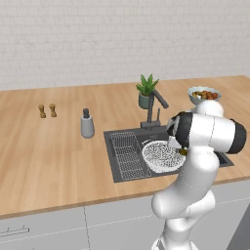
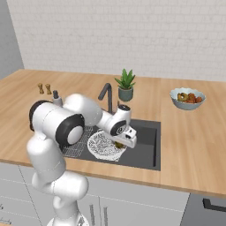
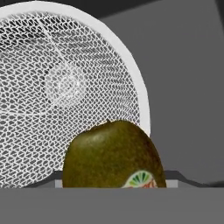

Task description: Put the colander in the sink, put the kiwi in the colander, and turn on the sink faucet and pour water over the colander.

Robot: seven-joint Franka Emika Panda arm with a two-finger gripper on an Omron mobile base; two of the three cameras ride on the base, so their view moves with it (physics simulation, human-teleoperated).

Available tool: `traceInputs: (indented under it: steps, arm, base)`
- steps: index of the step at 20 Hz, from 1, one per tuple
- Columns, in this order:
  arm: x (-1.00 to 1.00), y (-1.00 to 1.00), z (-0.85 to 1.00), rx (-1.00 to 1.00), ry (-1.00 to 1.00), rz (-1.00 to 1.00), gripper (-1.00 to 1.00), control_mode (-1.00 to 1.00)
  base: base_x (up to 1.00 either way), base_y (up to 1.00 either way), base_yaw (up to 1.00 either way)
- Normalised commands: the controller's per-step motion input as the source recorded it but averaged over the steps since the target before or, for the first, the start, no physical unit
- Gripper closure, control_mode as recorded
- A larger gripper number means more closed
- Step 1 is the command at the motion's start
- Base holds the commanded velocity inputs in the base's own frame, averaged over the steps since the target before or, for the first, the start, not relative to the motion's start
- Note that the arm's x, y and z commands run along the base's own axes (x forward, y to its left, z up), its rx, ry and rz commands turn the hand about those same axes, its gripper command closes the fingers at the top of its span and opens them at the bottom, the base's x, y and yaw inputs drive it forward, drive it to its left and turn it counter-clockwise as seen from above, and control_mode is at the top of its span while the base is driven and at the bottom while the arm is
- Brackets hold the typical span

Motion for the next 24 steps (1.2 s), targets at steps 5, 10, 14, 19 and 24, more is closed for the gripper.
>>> traceInputs:
  steps: [5, 10, 14, 19, 24]
  arm:
    - [0.03, 0.03, -0.18, 0.00, -0.01, 0.00, 1.00, -1.00]
    - [0.05, 0.28, 0.00, 0.00, 0.00, 0.00, 1.00, -1.00]
    - [0.09, 0.30, 0.00, 0.00, 0.00, 0.00, 1.00, -1.00]
    - [0.19, 0.00, -0.17, 0.00, 0.00, 0.00, 1.00, -1.00]
    - [0.21, 0.00, -0.19, 0.00, 0.00, 0.00, 1.00, -1.00]
  base:
    - [0.00, 0.00, 0.00]
    - [0.00, 0.00, 0.00]
    - [0.00, 0.00, 0.00]
    - [0.00, 0.00, 0.00]
    - [0.00, 0.00, 0.00]
